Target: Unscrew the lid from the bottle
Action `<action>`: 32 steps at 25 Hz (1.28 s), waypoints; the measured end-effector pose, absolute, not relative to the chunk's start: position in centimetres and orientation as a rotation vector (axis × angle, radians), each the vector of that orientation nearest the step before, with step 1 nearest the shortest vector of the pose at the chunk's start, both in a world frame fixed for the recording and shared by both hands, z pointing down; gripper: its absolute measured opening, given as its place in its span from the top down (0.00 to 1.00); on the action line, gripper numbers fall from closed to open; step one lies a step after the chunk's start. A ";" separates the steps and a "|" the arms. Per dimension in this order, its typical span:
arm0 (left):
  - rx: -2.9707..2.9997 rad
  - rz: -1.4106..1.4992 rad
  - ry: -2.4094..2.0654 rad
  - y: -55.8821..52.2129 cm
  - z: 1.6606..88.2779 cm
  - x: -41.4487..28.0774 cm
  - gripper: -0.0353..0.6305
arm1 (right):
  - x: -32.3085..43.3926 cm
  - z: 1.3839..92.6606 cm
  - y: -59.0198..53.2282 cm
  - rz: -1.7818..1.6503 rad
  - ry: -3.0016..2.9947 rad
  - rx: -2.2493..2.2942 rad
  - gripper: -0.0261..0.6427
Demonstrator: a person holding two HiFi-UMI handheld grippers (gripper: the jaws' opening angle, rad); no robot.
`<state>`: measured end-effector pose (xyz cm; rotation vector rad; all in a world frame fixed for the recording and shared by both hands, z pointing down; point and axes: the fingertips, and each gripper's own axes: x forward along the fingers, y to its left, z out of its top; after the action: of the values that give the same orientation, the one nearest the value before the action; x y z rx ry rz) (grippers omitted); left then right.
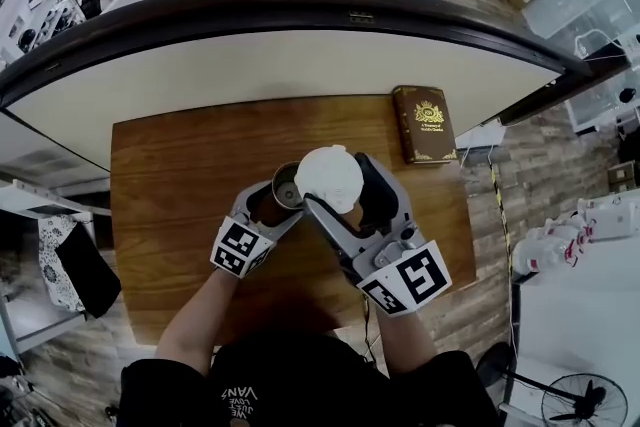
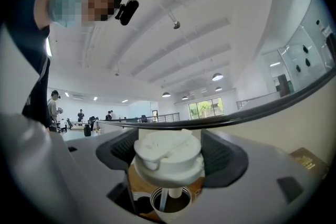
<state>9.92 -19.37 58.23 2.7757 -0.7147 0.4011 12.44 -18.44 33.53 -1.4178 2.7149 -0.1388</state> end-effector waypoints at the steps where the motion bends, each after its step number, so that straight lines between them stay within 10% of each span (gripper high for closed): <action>1: 2.772 0.399 -0.720 -19.3 58.0 9.7 0.45 | 12.8 33.0 -18.2 -0.135 2.696 -1.433 0.45; 23: 2.849 0.207 -0.808 -13.8 47.0 -1.2 0.46 | 13.4 30.8 -10.4 -0.204 2.437 -1.666 0.45; 32: 2.918 0.138 -0.771 -10.8 42.6 -3.2 0.68 | 11.5 32.8 -7.1 -0.287 2.377 -1.704 0.45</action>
<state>-3.20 -10.83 42.58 2.9178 -0.7712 0.1375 11.46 -7.13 32.78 -1.7045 2.3774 -0.2867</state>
